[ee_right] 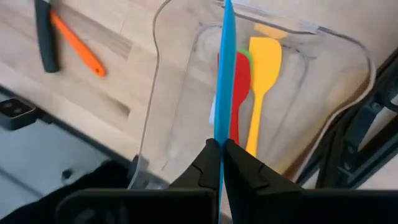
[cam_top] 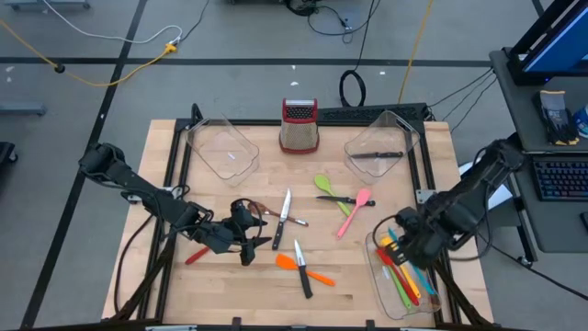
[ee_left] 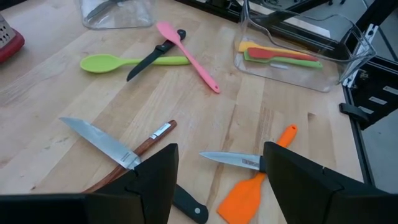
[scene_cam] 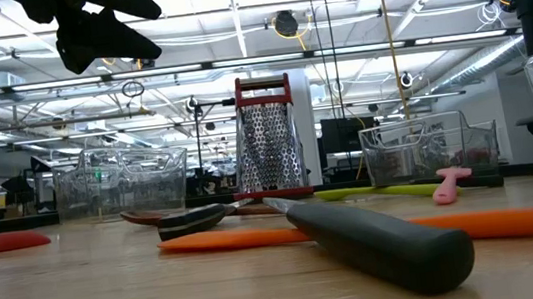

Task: Pick & Place Kitchen Items
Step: Put the blue spatula into the bottom transparent bin

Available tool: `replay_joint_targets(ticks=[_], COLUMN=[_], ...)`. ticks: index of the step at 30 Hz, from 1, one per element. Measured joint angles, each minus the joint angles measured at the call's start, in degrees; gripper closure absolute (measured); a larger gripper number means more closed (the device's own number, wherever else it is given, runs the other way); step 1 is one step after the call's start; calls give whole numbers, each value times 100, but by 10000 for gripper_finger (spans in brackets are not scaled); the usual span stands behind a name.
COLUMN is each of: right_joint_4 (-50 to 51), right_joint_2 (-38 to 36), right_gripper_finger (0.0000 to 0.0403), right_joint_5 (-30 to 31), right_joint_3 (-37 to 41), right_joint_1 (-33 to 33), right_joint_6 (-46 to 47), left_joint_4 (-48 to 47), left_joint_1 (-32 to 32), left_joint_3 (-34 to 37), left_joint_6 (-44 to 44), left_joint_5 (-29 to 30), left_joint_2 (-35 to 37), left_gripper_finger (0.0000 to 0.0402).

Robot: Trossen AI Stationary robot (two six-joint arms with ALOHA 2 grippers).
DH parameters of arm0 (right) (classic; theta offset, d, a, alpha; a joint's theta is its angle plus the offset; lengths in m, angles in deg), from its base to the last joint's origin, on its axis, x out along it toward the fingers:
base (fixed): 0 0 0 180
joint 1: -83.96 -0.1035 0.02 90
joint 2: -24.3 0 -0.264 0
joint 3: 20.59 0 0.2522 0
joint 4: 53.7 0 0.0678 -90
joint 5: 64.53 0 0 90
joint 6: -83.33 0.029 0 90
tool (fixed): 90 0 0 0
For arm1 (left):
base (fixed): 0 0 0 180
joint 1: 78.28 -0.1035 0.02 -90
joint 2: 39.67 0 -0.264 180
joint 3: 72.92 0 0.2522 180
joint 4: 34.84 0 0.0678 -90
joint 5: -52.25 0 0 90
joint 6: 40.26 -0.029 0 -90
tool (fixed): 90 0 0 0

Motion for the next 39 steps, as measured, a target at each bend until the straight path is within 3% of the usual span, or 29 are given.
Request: replay_joint_targets(ticks=[12,34,39], right_joint_4=[-40,-318,-758], right_joint_2=[739,1819,1838], right_gripper_finger=[403,403,403], right_joint_5=[896,853,752], right_joint_3=[0,10,375], right_joint_1=[-509,-613,-608], right_joint_6=[429,-1084,-1122], left_joint_4=[-2,-9,-4], left_joint_1=[-1,-2,0], left_joint_3=[0,0,0], left_joint_6=[4,-37,-30], left_joint_5=[3,-2,-7], left_joint_2=[-1,1,1], left_gripper_finger=[160,160,160])
